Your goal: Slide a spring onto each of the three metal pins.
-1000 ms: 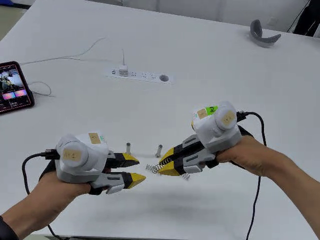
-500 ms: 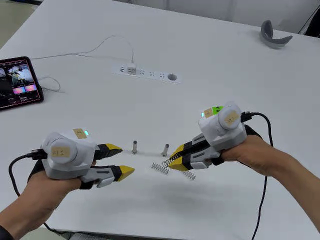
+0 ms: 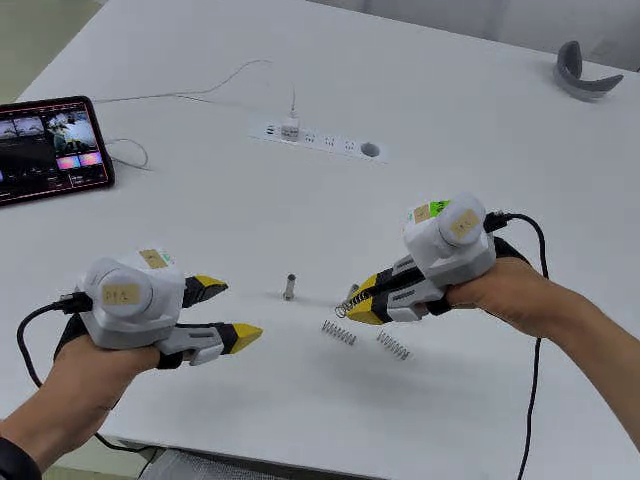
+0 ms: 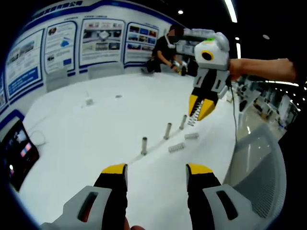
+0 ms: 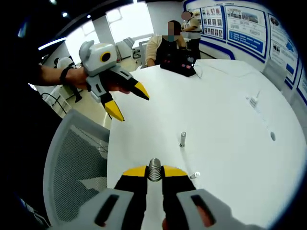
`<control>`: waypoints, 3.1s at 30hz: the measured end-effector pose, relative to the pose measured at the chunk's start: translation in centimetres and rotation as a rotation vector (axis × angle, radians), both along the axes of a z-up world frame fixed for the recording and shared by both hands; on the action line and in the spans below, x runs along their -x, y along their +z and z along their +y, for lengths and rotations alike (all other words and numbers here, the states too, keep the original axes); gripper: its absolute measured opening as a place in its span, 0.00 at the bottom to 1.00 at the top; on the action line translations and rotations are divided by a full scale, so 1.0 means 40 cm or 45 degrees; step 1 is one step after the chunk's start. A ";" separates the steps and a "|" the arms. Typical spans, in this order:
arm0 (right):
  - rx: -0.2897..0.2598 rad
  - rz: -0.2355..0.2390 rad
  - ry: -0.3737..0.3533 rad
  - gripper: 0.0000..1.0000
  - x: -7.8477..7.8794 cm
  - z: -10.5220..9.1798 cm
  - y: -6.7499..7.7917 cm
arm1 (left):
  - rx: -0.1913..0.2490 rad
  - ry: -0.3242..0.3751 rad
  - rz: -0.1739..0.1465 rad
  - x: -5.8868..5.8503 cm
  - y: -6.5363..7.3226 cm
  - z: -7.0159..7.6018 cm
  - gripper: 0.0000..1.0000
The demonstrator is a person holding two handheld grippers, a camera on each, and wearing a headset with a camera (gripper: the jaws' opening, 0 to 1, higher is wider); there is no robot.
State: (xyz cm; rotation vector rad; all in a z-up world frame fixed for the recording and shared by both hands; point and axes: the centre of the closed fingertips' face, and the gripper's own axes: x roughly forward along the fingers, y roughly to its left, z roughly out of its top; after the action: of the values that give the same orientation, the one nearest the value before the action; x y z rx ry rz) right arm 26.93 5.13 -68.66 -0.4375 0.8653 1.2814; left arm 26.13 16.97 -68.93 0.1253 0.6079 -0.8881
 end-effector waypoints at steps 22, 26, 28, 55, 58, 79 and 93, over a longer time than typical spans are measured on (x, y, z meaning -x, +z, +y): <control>0.160 -0.035 0.033 0.12 -0.129 0.064 -0.081 | -0.009 0.120 0.045 -0.005 -0.031 0.096 0.60; 0.172 -0.037 0.045 0.12 -0.144 0.076 -0.092 | -0.003 0.136 0.050 -0.005 -0.034 0.112 0.60; 0.172 -0.033 0.050 0.12 -0.150 0.085 -0.095 | -0.004 0.142 0.052 -0.005 -0.036 0.121 0.60; 0.217 -0.017 0.108 0.13 -0.176 0.146 -0.139 | 0.005 0.180 0.076 0.013 -0.048 0.167 0.59; 0.222 -0.024 0.116 0.13 -0.177 0.152 -0.141 | 0.004 0.177 0.079 0.015 -0.050 0.166 0.59; 0.285 -0.084 0.211 0.13 -0.175 0.174 -0.191 | 0.009 0.184 0.082 0.014 -0.050 0.168 0.58; 0.321 -0.085 0.257 0.13 -0.162 0.181 -0.235 | 0.009 0.204 0.097 0.020 -0.056 0.183 0.58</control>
State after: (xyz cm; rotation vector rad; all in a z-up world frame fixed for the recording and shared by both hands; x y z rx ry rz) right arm 33.41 12.38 -78.08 -0.7792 0.9479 1.3378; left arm 25.35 24.30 -71.18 0.0356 0.6761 -0.7427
